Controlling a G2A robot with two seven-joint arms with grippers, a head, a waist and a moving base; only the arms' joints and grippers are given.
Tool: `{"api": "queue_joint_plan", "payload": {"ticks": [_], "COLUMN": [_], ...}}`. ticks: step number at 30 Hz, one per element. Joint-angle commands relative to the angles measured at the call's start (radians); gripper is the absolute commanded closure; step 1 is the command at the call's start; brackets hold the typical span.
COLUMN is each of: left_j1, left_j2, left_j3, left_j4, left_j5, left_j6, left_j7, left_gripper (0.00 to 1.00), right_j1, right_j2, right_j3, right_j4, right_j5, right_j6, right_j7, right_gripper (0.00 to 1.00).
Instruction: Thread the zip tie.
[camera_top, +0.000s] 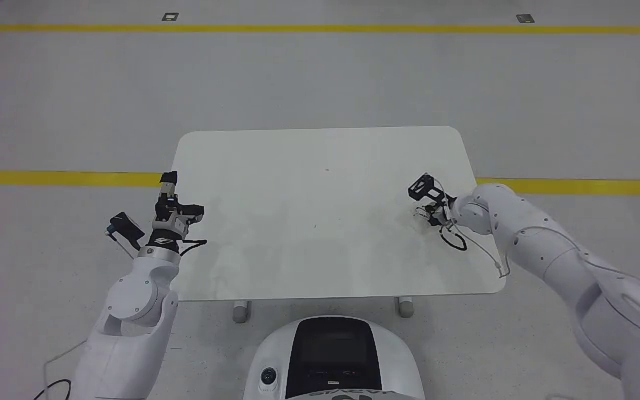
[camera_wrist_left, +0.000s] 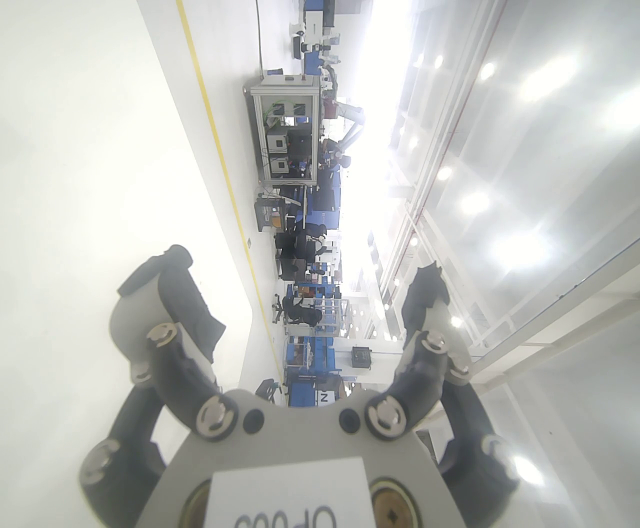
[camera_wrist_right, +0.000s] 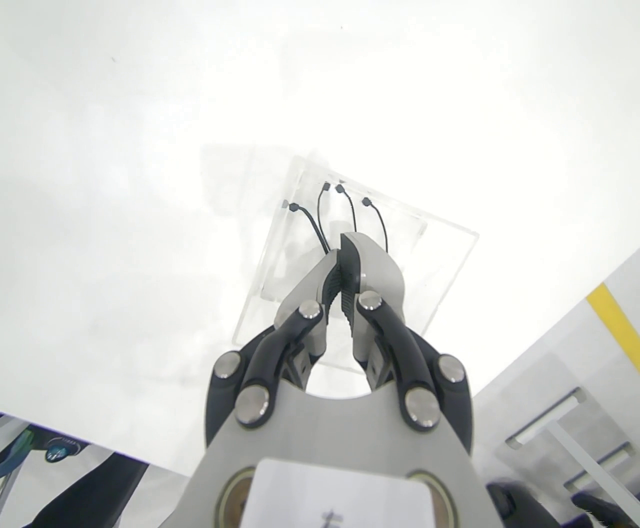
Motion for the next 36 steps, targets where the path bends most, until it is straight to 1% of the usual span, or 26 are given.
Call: {"api": "queue_joint_plan", "payload": {"ticks": [1,3,4,5,14,17,25,36], "left_j1": [0.0,0.0,0.0,0.0,0.0,0.0,0.0,0.0], "left_j2": [0.0,0.0,0.0,0.0,0.0,0.0,0.0,0.0], "left_j3": [0.0,0.0,0.0,0.0,0.0,0.0,0.0,0.0], "left_j4": [0.0,0.0,0.0,0.0,0.0,0.0,0.0,0.0], "left_j5": [0.0,0.0,0.0,0.0,0.0,0.0,0.0,0.0], "left_j6": [0.0,0.0,0.0,0.0,0.0,0.0,0.0,0.0], "left_j7": [0.0,0.0,0.0,0.0,0.0,0.0,0.0,0.0], "left_gripper": [0.0,0.0,0.0,0.0,0.0,0.0,0.0,0.0], "right_j1": [0.0,0.0,0.0,0.0,-0.006,-0.007,-0.007,-0.005], "right_j2": [0.004,0.008,0.01,0.011,0.024,0.024,0.014,0.001], "right_j3": [0.0,0.0,0.0,0.0,0.0,0.0,0.0,0.0], "right_j4": [-0.004,-0.009,-0.011,-0.013,-0.04,-0.043,-0.036,-0.002], "right_j5": [-0.001,-0.001,-0.001,-0.001,-0.02,-0.027,-0.029,-0.024], "right_j6": [0.0,0.0,0.0,0.0,0.0,0.0,0.0,0.0], "right_j7": [-0.004,-0.006,-0.006,-0.007,-0.008,-0.005,-0.006,-0.017], "right_gripper": [1.0,0.95,0.89,0.85,0.77,0.78,0.88,0.89]}}
